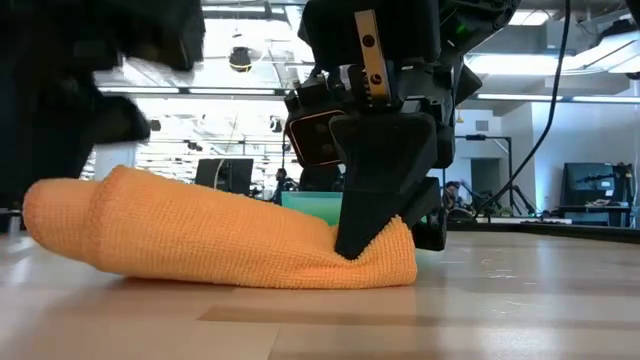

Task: Roll microfiber towels into tight, uniform cylinder then place into a basket
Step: Roll the yellow microfiber towel

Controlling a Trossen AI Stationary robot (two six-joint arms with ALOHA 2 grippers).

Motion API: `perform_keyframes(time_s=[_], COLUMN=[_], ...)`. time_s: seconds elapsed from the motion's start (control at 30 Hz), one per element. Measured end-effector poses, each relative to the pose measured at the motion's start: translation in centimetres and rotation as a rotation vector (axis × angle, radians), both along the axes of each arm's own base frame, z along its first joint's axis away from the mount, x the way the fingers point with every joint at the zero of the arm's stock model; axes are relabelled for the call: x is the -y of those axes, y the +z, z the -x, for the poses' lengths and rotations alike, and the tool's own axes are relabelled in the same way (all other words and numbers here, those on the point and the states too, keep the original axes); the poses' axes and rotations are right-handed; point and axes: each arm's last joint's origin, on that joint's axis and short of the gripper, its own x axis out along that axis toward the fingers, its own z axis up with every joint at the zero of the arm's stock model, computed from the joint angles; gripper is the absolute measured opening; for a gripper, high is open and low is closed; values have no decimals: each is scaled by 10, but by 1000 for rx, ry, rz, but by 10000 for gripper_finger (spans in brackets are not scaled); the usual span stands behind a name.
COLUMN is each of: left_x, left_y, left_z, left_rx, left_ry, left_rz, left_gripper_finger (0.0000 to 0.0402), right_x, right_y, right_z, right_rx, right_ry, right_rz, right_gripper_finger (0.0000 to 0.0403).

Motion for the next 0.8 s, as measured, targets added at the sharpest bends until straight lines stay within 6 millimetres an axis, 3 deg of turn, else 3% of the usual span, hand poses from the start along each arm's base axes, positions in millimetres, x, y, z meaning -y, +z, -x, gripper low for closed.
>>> perform_keyframes(time_s=[0.1, 0.23, 0.43, 0.6, 0.8], left_x=[7, 34, 61, 53, 40], left_y=[16, 26, 17, -4, -10], left_z=[12, 21, 12, -5, -13], left_rx=[82, 274, 474, 460, 422], left_ry=[-7, -104, -256, -274, -226], left_rz=[-80, -117, -126, -179, -206], left_gripper_finger=[148, 139, 137, 137, 137], right_x=[0, 2, 3, 2, 2], right_y=[0, 0, 0, 0, 0], right_z=[0, -1, -2, -2, -2], right_rx=[1, 2, 3, 8, 8], right_ry=[-1, -5, -10, -10, -9], right_rz=[1, 2, -2, -5, -8], right_gripper_finger=[19, 17, 20, 18, 19])
